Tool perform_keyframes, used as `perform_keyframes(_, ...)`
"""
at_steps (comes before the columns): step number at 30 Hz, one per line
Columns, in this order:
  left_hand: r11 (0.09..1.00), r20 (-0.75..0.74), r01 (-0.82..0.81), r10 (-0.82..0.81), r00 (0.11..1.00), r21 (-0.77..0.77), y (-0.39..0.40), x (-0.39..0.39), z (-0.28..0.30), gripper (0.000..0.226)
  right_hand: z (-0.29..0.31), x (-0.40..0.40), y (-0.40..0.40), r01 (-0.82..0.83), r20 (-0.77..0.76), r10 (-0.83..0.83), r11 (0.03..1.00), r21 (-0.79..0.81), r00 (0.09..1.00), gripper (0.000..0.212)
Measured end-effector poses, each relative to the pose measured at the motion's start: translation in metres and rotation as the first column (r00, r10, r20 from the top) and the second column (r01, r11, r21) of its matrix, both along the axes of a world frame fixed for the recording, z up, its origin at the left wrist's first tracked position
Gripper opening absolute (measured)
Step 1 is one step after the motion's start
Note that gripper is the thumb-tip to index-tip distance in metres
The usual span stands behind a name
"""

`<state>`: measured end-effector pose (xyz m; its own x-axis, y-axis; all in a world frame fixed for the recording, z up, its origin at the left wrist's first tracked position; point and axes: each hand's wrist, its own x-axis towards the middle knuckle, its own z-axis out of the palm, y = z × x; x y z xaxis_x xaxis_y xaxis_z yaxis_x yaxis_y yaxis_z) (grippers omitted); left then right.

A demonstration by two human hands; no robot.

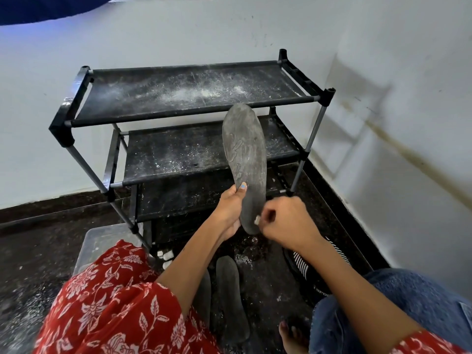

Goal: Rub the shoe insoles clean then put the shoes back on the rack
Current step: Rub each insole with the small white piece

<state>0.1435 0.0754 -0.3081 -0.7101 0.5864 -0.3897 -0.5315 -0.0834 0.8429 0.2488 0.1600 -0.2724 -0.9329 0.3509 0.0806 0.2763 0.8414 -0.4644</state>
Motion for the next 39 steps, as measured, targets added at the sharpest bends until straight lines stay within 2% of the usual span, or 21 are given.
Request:
perform_keyframes(2, 1.000, -0.005, 0.027, -0.027, 1.000, 0.011, 0.000, 0.004, -0.001, 0.029, 0.001, -0.002, 0.002, 0.077, -0.199, -0.087, 0.995, -0.057, 0.976, 0.006)
perform_keyframes(4, 0.997, 0.012, 0.069, -0.069, 0.998, 0.034, 0.002, 0.007, -0.002, 0.027, -0.001, -0.004, 0.002, 0.058, -0.265, -0.069, 0.997, -0.049, 0.962, 0.014)
perform_keyframes(7, 0.995, 0.037, 0.093, -0.094, 0.995, 0.034, 0.002, 0.008, 0.001, 0.025, -0.007, -0.002, -0.003, -0.024, -0.148, 0.028, 0.999, 0.032, 0.989, 0.015)
perform_keyframes(10, 0.998, 0.055, 0.063, -0.063, 0.996, -0.001, 0.000, 0.006, 0.002, 0.029, -0.007, -0.001, -0.006, -0.091, 0.057, 0.090, 0.996, 0.005, 0.994, 0.011)
perform_keyframes(12, 0.999, 0.065, 0.047, -0.046, 0.997, -0.004, -0.001, 0.007, 0.003, 0.031, -0.001, 0.000, -0.003, -0.106, 0.166, 0.123, 0.989, -0.107, 0.979, 0.007)
perform_keyframes(14, 0.999, 0.061, 0.052, -0.052, 0.997, -0.001, -0.001, 0.007, 0.005, 0.030, 0.006, -0.001, 0.003, -0.017, 0.129, 0.063, 0.944, -0.331, 0.990, 0.007)
perform_keyframes(17, 0.994, 0.050, 0.110, -0.110, 0.993, 0.002, -0.003, 0.009, 0.006, 0.026, 0.011, -0.004, 0.010, 0.104, -0.005, -0.148, 0.721, -0.685, 0.989, 0.008)
perform_keyframes(19, 0.990, 0.088, 0.135, -0.137, 0.987, 0.032, -0.004, 0.010, 0.007, 0.028, 0.009, -0.006, 0.014, 0.155, 0.004, -0.235, 0.629, -0.762, 0.972, 0.012)
perform_keyframes(21, 0.989, 0.124, 0.140, -0.146, 0.982, 0.057, -0.005, 0.012, 0.011, 0.032, 0.003, -0.005, 0.014, 0.194, 0.005, -0.286, 0.637, -0.746, 0.958, 0.016)
perform_keyframes(23, 0.984, 0.138, 0.152, -0.163, 0.977, 0.088, -0.005, 0.013, 0.013, 0.034, -0.002, -0.005, 0.013, 0.215, -0.053, -0.310, 0.763, -0.609, 0.949, 0.017)
perform_keyframes(25, 0.981, 0.133, 0.160, -0.174, 0.976, 0.111, -0.006, 0.012, 0.014, 0.035, -0.002, -0.004, 0.009, 0.183, -0.132, -0.261, 0.887, -0.424, 0.956, 0.018)
perform_keyframes(28, 0.981, 0.129, 0.163, -0.176, 0.976, 0.109, -0.006, 0.011, 0.015, 0.042, -0.003, -0.003, 0.001, 0.099, -0.208, -0.147, 0.969, -0.227, 0.967, 0.014)
perform_keyframes(31, 0.989, 0.163, 0.098, -0.115, 0.980, 0.109, -0.007, 0.010, 0.017, 0.045, -0.003, -0.002, -0.006, 0.040, -0.191, -0.059, 0.994, -0.101, 0.980, 0.014)
perform_keyframes(36, 0.977, 0.151, 0.088, -0.119, 0.981, 0.196, -0.008, 0.008, 0.017, 0.036, -0.002, -0.002, -0.008, 0.012, -0.203, -0.038, 0.992, -0.127, 0.979, 0.026)
perform_keyframes(39, 0.968, 0.116, 0.148, -0.174, 0.978, 0.203, -0.010, 0.012, 0.019, 0.042, -0.003, -0.001, -0.009, 0.024, -0.212, -0.051, 0.992, -0.128, 0.976, 0.027)
